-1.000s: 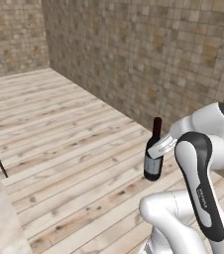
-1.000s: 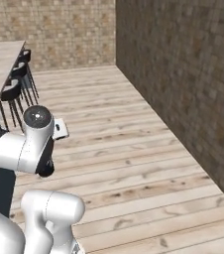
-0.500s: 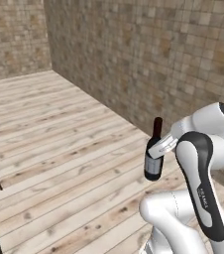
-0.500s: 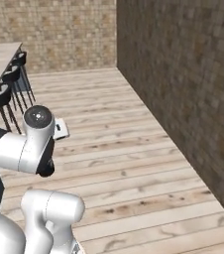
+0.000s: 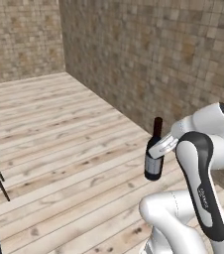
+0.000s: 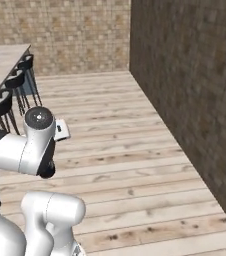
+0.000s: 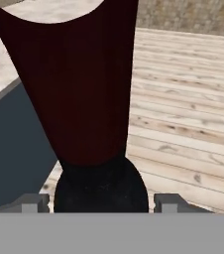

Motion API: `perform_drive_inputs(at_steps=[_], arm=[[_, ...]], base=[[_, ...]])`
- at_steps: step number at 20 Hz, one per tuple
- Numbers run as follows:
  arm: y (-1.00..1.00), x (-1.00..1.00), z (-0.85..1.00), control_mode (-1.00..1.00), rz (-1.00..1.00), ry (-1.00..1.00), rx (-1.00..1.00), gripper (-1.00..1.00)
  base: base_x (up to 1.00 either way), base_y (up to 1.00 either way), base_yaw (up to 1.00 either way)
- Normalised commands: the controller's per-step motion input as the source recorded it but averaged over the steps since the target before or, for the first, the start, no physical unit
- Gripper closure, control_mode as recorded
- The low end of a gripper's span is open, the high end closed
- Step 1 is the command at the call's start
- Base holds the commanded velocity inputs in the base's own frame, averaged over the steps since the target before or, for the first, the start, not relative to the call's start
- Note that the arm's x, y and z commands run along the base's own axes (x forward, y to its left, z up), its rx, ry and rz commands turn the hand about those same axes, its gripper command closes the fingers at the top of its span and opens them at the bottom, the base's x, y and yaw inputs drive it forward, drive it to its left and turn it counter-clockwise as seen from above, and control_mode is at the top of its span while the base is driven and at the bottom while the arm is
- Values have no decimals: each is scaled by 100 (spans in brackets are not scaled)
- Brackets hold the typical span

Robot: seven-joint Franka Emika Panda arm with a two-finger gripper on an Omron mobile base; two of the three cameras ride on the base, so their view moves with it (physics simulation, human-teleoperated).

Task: There is a wine glass and glass cup on the dining counter. Place the wine bottle next to the wine glass and the juice bottle next to the glass cup.

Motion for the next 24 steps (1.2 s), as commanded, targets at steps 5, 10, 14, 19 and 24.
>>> perform_drive_inputs(at_steps=[5, 10, 14, 19, 24], arm=[[0, 0, 0, 100, 0, 0, 0, 100], [0, 0, 0, 100, 0, 0, 0, 100], [0, 0, 0, 100, 0, 0, 0, 100], [0, 0, 0, 100, 0, 0, 0, 100], [0, 0, 0, 100, 0, 0, 0, 100]], base=[[79, -7, 13], [80, -6, 10], [81, -6, 7], [81, -5, 5], [81, -5, 4]])
